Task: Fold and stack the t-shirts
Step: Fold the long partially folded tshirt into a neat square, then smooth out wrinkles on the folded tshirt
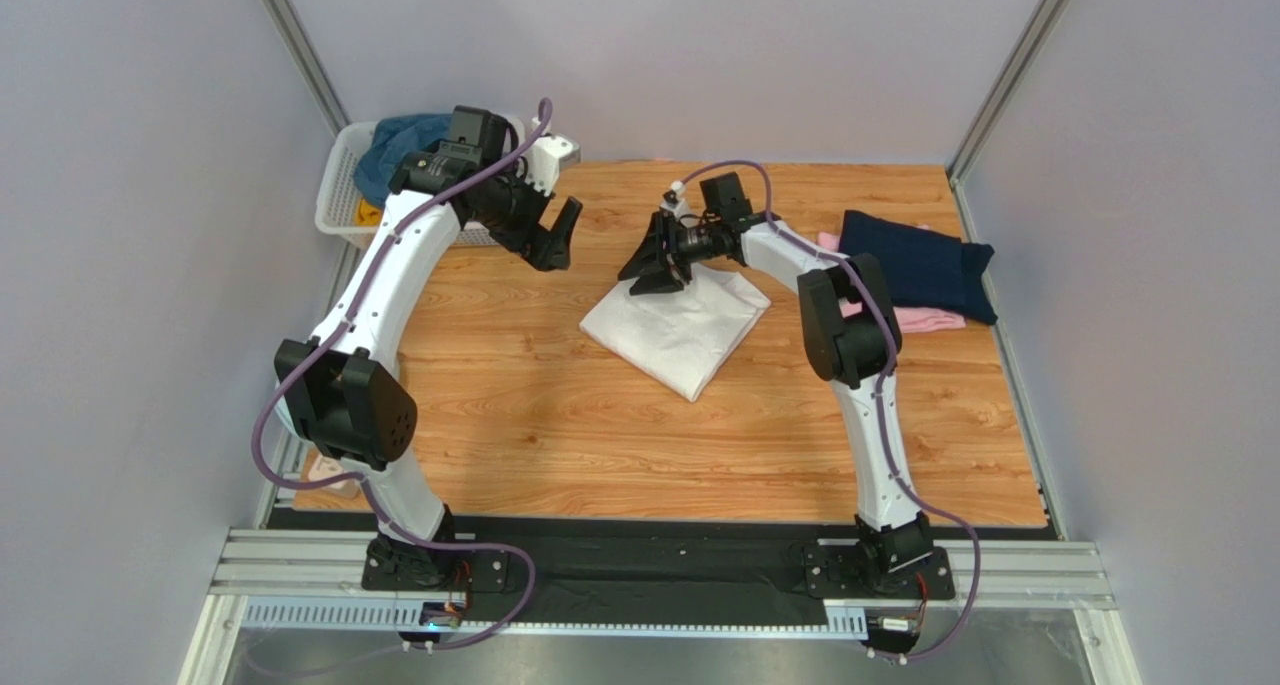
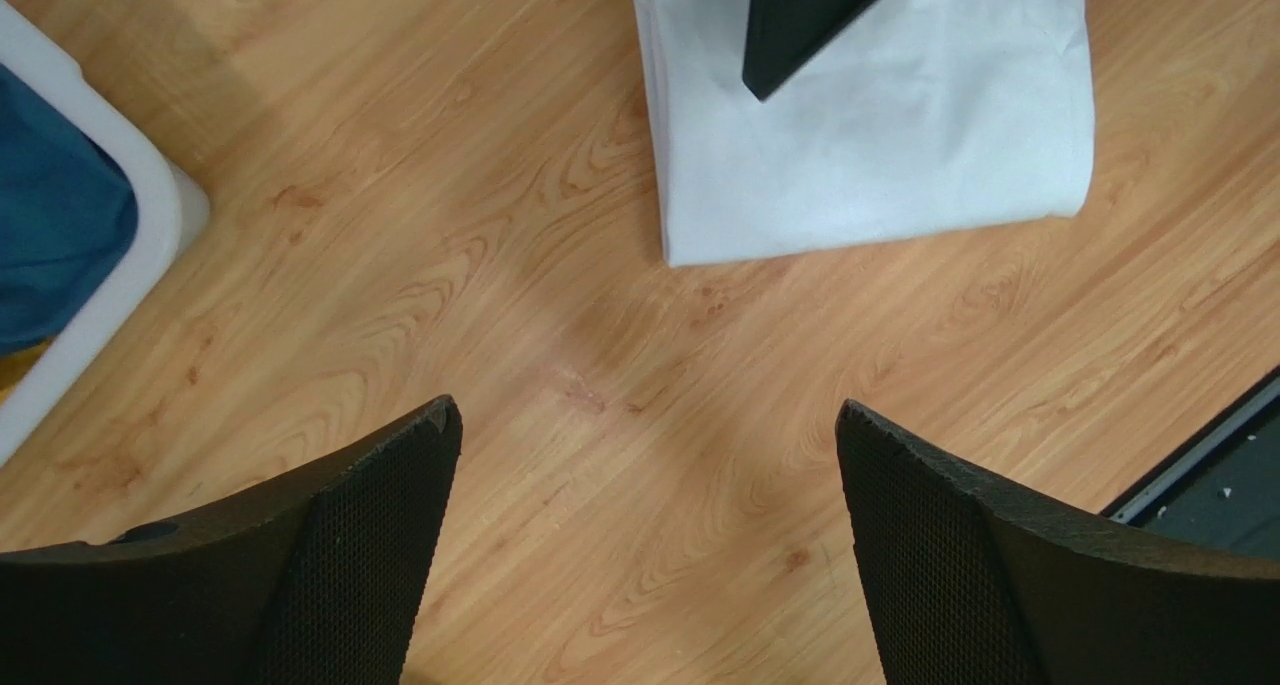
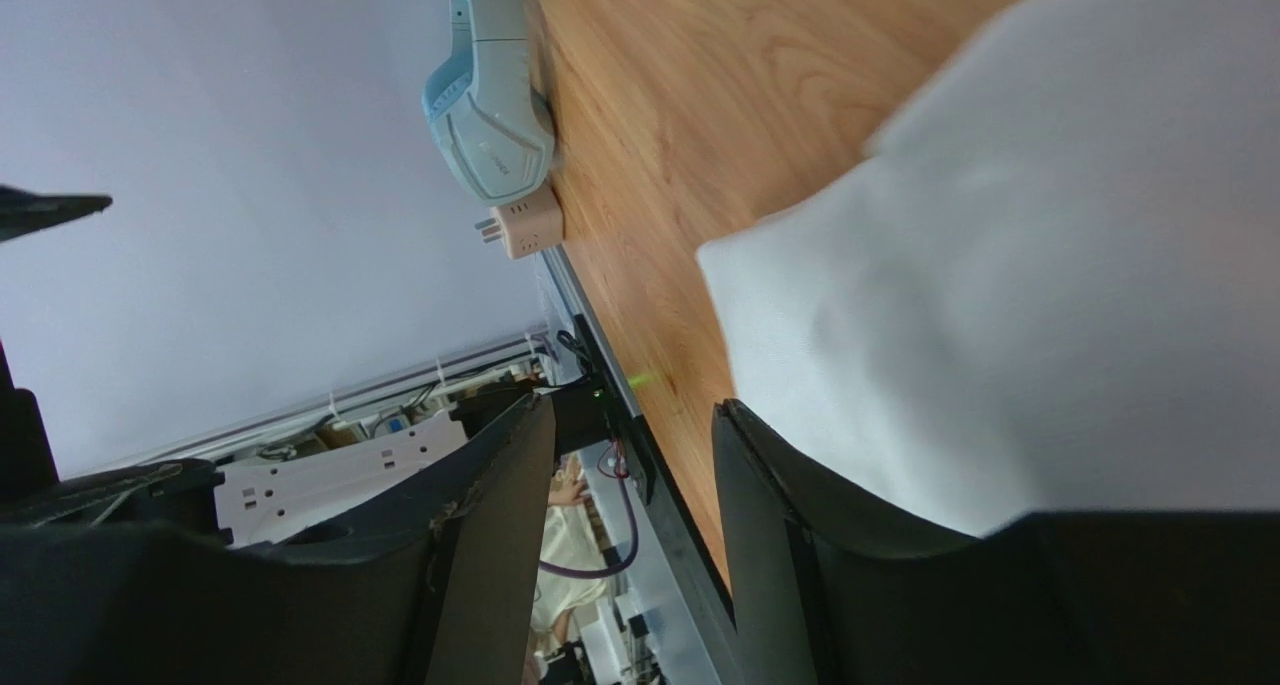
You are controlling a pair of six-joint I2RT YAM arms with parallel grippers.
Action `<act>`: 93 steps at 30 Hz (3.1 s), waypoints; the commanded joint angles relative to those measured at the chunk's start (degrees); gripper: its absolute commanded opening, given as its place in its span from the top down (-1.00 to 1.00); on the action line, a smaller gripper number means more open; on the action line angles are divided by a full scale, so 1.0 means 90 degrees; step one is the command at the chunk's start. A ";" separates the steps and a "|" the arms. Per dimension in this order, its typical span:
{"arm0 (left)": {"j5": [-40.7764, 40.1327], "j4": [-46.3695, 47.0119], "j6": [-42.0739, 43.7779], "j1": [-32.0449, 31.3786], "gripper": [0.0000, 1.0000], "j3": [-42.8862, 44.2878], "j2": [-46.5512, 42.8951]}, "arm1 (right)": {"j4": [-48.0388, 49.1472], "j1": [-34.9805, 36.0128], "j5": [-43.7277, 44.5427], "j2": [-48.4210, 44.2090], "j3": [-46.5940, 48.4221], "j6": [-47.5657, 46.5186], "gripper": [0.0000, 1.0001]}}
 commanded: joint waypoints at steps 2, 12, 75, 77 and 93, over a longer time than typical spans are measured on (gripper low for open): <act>0.0136 -0.0233 0.0065 0.0032 -0.99 -0.0059 -0.0392 | 0.0349 -0.0467 -0.0439 0.0810 0.0849 0.0310 0.05; 0.0058 -0.0253 0.0153 0.0032 -0.99 -0.0577 -0.0626 | 0.0339 -0.0692 -0.0704 0.1534 0.1651 0.0271 0.03; 0.0351 -0.0624 0.0075 0.0032 -0.99 -0.1163 -0.1730 | -0.0423 -0.1473 0.1016 -0.3515 -0.3730 -0.1585 -1.00; 0.0351 -0.0624 0.0046 0.0032 -0.99 -0.1182 -0.1711 | -0.0423 -0.1483 0.0977 -0.3554 -0.3720 -0.1575 -1.00; 0.0360 -0.0614 0.0124 0.0032 -0.99 -0.1261 -0.1749 | -0.0627 -0.3016 0.2362 -0.3584 -0.3965 -0.2014 -1.00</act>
